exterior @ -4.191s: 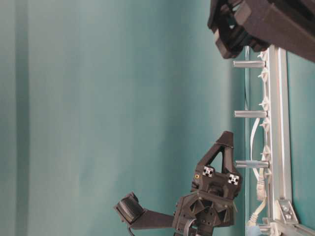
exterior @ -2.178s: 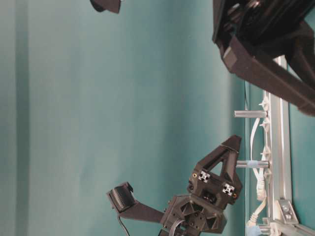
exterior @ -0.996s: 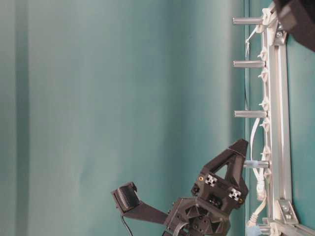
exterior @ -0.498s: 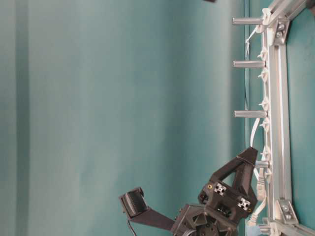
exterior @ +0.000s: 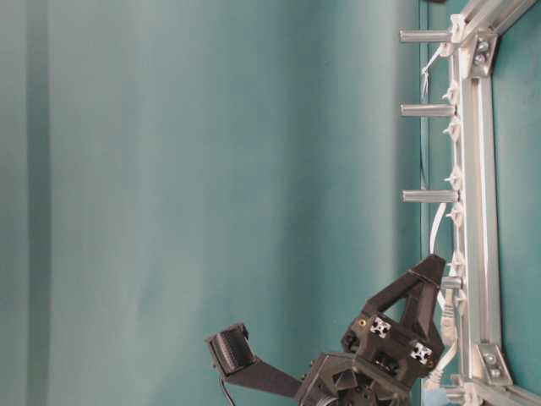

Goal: Insert the wire through the string loop located on the right side.
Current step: 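Grasp the black USB cable just behind the plug with the right gripper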

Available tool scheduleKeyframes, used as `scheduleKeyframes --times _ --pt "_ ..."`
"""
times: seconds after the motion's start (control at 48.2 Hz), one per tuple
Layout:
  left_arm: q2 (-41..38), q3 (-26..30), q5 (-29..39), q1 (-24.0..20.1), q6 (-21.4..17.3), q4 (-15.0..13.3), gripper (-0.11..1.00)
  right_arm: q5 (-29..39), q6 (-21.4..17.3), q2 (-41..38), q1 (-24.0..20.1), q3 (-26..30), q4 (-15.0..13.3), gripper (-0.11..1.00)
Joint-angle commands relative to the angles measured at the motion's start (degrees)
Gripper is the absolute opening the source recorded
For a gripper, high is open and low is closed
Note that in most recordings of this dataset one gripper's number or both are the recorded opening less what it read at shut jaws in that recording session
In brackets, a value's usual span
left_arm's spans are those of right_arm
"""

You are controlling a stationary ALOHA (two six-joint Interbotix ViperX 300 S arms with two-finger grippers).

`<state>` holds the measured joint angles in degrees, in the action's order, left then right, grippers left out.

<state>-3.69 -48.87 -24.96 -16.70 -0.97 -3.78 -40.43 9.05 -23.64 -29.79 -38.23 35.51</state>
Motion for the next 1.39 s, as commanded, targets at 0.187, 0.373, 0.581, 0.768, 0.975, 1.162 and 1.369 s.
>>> scheduleKeyframes --times 0.187,0.373,0.581,0.768,0.975,1.162,1.369 --pt "1.1 0.6 -0.3 -0.2 -0.4 0.2 0.73 0.1 0.0 1.0 -0.3 0.5 0.0 0.82" --pt "1.1 0.5 -0.2 -0.2 -0.3 0.2 0.73 0.1 0.0 1.0 -0.2 0.8 0.0 0.37" --pt "1.1 0.6 -0.3 -0.2 -0.3 0.2 0.73 1.1 -0.1 1.1 -0.1 0.9 0.4 0.12" --pt "1.4 0.6 -0.2 -0.2 -0.2 0.2 0.73 2.2 -0.1 1.0 0.0 1.4 2.6 0.12" --pt "1.4 0.5 -0.3 -0.2 -0.2 0.2 0.73 2.2 -0.1 1.0 0.1 1.4 2.8 0.12" --pt "1.4 0.6 -0.2 -0.2 -0.2 0.2 0.73 2.2 -0.1 1.1 0.0 1.4 2.8 0.12" --pt "1.4 0.6 -0.2 -0.2 -0.2 0.2 0.73 2.3 -0.1 1.9 0.1 1.3 2.8 0.12"
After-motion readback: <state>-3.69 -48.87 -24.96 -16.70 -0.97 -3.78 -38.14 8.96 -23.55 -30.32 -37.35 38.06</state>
